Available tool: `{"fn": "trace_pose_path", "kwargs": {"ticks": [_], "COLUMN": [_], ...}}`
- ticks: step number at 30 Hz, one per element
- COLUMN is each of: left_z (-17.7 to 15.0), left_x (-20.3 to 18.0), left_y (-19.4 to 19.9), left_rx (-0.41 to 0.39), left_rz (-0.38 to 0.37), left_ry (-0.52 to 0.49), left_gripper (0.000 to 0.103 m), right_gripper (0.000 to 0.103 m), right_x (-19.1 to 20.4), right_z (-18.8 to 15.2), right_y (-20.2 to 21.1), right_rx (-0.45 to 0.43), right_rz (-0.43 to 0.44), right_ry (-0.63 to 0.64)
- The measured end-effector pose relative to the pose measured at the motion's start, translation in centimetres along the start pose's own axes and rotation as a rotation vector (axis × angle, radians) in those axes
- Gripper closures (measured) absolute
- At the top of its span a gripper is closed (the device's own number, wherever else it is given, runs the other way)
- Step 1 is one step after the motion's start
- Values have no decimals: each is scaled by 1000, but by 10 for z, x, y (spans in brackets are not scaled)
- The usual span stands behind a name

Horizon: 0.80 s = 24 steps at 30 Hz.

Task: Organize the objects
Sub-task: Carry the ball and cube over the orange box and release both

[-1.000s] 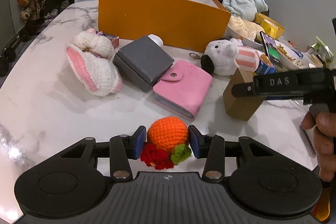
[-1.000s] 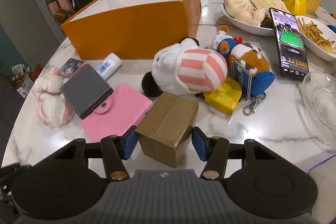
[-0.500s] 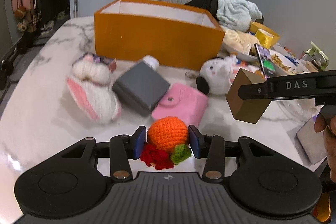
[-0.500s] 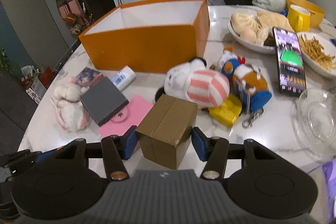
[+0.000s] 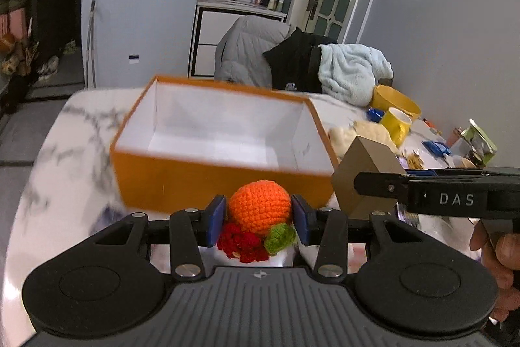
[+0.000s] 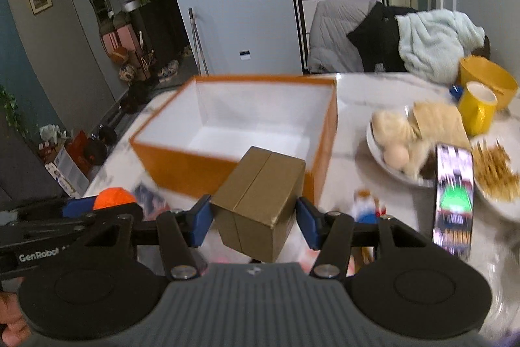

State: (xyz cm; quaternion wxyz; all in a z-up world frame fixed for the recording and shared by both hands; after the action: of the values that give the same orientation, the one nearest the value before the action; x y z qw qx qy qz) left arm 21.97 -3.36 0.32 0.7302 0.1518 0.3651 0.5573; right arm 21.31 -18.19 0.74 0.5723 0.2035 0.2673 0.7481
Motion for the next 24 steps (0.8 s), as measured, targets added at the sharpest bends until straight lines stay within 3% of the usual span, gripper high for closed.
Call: {"fn": "trace_pose_path", "kwargs": {"ticks": [6,12,17,20,24], "left_z": [38,58,61,51,38], "left_x": [-7,1,11,14,22], "left_y": [-47,-92,-126,-149,-173], "left_rx": [27,84,141,196,270], "left_rz": [23,68,100,126,136], "left_ry": [-9,-15,13,-7,42], "left_gripper": [52,52,52,52,52], "right_gripper": [46,46,46,46,46], "right_x": [-15,-25,-32,-37,-44], "right_z": [45,63,59,49,32], "right_y": [-36,-78,-113,-131,-152], "right_rx": [4,26,69,105,157], "right_rz": [9,17,5,-1,7], "right_ry": [20,37,65,84,88]}}
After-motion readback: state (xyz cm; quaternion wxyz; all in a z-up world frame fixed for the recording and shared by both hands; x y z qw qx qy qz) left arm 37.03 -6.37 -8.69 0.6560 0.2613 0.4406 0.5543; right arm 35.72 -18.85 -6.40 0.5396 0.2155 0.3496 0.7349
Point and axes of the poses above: each gripper's, at about its wrist camera, not at the fingertips, and y roughly against the way its jaws point, x to its left, z to its top, the point moved 8 cm from there along -y, roughly the way its jaws point, and after that the axes turned 15 degrees about y, right-handed, at the moved point
